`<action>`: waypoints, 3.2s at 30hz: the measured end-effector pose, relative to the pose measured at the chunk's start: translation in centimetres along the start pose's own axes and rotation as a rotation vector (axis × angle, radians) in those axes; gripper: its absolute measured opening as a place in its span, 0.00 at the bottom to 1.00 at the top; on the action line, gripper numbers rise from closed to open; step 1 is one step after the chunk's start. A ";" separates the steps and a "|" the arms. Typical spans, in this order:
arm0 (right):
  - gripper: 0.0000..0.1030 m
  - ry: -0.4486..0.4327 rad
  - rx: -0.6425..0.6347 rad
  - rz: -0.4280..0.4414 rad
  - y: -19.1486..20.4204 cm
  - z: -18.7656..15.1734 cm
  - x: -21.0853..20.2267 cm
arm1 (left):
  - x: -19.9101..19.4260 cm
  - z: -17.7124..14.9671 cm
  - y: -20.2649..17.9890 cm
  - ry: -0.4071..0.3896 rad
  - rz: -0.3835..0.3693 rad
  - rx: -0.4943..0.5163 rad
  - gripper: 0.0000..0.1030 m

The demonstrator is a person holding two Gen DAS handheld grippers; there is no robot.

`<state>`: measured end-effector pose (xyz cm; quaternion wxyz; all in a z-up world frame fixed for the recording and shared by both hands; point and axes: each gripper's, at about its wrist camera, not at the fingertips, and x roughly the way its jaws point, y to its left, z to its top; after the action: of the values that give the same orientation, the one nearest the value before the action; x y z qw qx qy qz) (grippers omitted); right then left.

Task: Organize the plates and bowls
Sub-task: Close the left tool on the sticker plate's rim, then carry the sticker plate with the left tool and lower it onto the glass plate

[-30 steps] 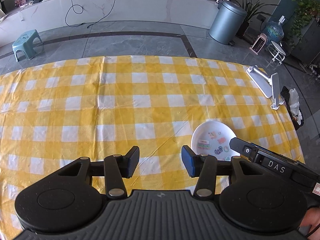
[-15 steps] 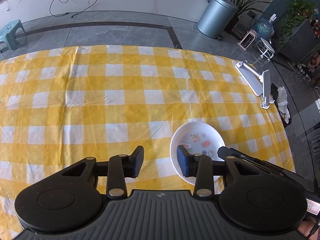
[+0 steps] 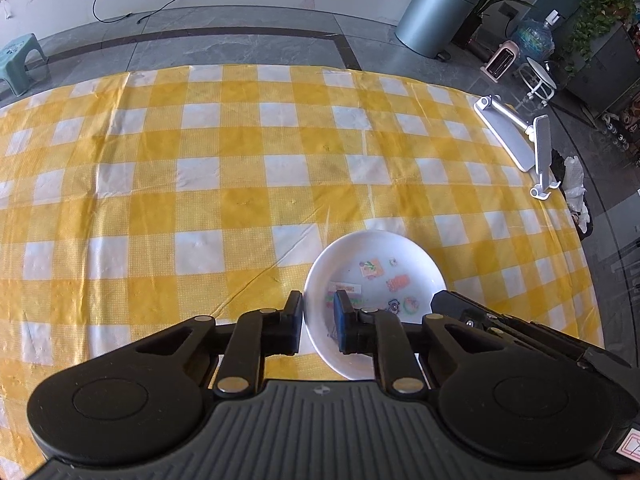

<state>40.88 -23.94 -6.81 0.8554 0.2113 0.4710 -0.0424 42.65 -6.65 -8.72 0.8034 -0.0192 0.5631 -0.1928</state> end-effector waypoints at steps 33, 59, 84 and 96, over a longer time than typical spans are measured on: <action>0.00 -0.090 0.133 0.251 -2.1 -8.2 -13.9 | -14.8 -10.9 -4.5 -0.194 0.043 -0.011 0.03; 0.00 -0.078 0.116 0.217 -8.5 -18.2 -20.8 | -14.0 -23.9 -8.2 -0.213 -0.017 -0.114 0.03; 0.00 0.003 0.047 0.092 -7.1 -18.6 -17.3 | -10.3 -25.0 -7.3 -0.188 0.025 -0.169 0.03; 0.04 0.018 0.030 0.041 -6.9 -18.7 -16.8 | -9.1 -25.1 -8.0 -0.175 0.051 -0.123 0.03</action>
<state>15.00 -24.86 -3.90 0.8484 0.2344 0.4736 -0.0300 14.82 -6.35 -7.68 0.8513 -0.0711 0.5019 -0.1350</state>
